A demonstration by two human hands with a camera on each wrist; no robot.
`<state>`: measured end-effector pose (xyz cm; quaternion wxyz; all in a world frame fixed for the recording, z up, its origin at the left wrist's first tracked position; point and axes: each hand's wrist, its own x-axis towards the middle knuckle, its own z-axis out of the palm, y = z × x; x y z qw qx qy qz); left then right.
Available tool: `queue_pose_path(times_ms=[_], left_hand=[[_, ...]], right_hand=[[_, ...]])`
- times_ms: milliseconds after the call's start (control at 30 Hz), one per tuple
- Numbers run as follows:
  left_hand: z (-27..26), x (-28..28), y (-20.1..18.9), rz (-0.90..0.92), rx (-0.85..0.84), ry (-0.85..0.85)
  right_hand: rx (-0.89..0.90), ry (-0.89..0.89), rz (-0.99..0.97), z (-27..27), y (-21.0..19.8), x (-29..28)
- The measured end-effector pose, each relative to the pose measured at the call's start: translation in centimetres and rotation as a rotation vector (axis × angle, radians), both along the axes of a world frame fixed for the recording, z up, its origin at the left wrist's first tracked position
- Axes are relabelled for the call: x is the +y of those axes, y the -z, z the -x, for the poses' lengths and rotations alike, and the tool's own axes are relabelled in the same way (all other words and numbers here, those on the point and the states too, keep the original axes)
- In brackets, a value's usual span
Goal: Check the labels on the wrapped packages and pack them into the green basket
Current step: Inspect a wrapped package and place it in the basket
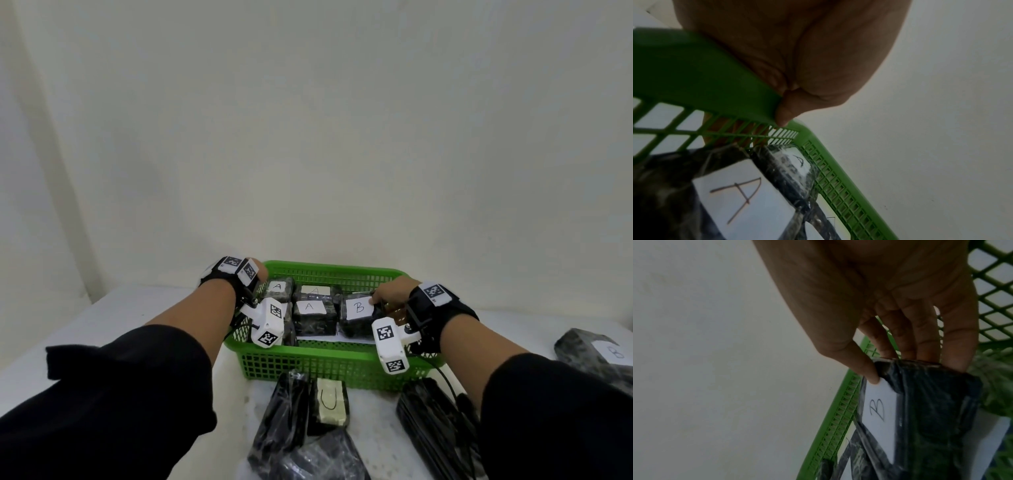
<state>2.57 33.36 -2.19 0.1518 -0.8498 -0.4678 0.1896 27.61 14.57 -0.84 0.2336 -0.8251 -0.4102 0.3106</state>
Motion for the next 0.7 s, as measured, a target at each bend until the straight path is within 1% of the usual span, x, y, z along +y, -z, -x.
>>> queue_pose_path(times_ms=[33, 100, 167, 267, 367, 467, 600, 700], left_hand=[[0.0, -0.1, 0.0, 0.010, -0.029, 0.015], [0.0, 0.1, 0.2, 0.026, -0.006, 0.029], [0.1, 0.1, 0.1, 0.039, -0.021, 0.037], [-0.1, 0.1, 0.1, 0.023, -0.011, 0.018], [-0.4, 0.7, 0.6, 0.017, 0.000, 0.030], [-0.2, 0.3, 0.3, 0.002, 0.006, 0.023], [0.0, 0.1, 0.0, -0.004, 0.035, 0.065], [0.1, 0.1, 0.0, 0.018, -0.001, 0.054]], right_hand=[[-0.052, -0.004, 0.022, 0.1, -0.1, -0.1], [-0.082, -0.008, 0.041, 0.5, -0.2, 0.0], [-0.103, -0.048, 0.089, 0.5, -0.1, 0.2], [-0.075, -0.041, 0.076, 0.6, -0.1, 0.6], [-0.179, -0.069, 0.129, 0.8, -0.3, 0.6], [-0.180, -0.090, 0.136, 0.6, -0.1, 0.8], [-0.217, -0.116, 0.185, 0.9, -0.3, 0.7], [-0.194, -0.111, 0.186, 0.8, -0.4, 0.4]])
